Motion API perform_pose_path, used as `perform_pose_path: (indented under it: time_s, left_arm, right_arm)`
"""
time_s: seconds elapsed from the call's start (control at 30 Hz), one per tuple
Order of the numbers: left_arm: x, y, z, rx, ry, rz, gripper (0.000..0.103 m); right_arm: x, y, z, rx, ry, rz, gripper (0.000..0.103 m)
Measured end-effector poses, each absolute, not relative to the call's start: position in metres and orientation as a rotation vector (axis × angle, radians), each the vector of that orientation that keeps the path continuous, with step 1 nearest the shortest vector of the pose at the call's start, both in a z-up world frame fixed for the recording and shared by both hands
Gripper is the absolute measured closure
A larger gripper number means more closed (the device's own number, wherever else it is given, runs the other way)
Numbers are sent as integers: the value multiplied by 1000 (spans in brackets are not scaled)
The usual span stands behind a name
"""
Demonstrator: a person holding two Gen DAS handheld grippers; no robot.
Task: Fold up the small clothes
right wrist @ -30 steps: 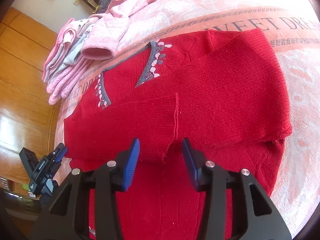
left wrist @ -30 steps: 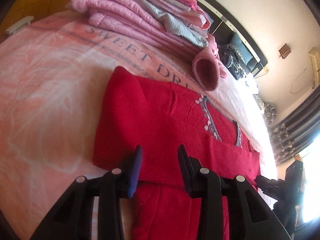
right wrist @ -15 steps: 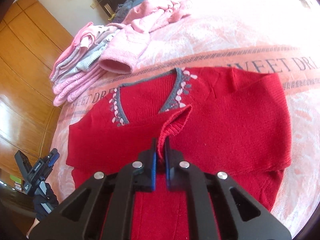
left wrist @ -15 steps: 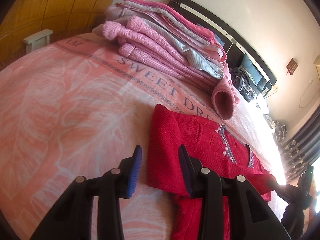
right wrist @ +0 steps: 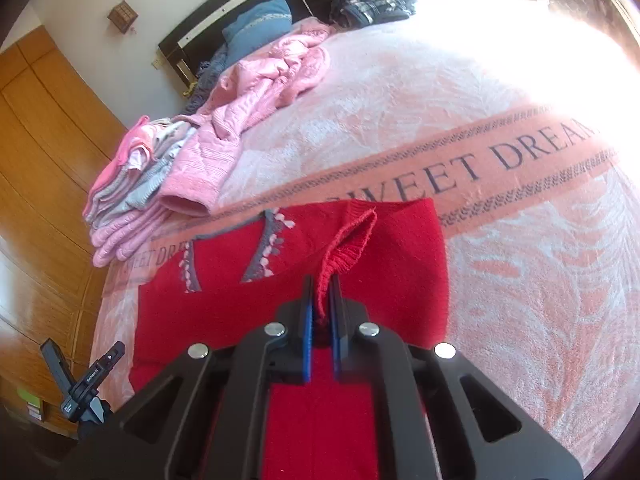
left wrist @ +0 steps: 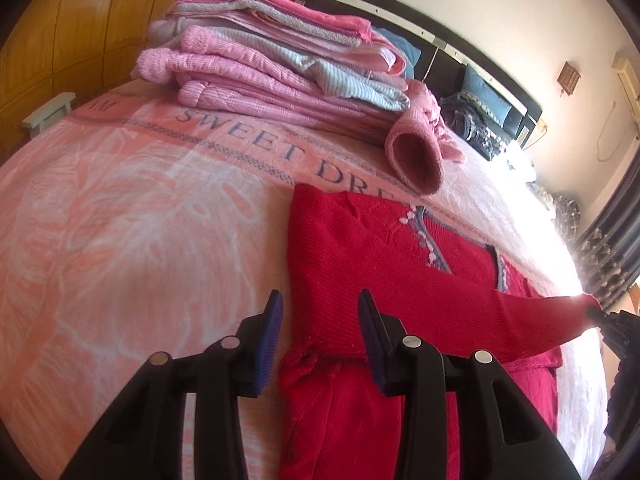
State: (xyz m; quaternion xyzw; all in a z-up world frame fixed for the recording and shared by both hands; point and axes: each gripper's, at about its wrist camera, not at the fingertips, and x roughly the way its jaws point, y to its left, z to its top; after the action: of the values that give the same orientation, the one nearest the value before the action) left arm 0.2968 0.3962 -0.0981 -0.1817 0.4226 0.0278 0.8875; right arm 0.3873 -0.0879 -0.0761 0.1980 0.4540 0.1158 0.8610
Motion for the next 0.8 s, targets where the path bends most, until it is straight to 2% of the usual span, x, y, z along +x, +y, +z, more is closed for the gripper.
perform_pose_path:
  time_s: [0.03,0.1,0.2,0.43,0.67,0.8]
  left_arm:
    - [298,391,-104,-365,903,59,64]
    - [302,383,-118,-343,964,69,64]
    - [300,381,-117,-333,945,80,64]
    - [297,365,-75,-312,817,2,61]
    - [304,349,-106,-264,926,-8,59]
    - [304,355,-117,-273,947,-20,59]
  right_arm:
    - [388,-91,-88,413,985,226,96]
    - [388,-93,-111,384,1050,176,87]
    - [384,-103,-120,386,1067,129,87]
    - [375,-92,-78,389,973,275,87]
    - [380,-80,-117,345,1090,216,87]
    - [379,-85,-143,349,1130,197,90]
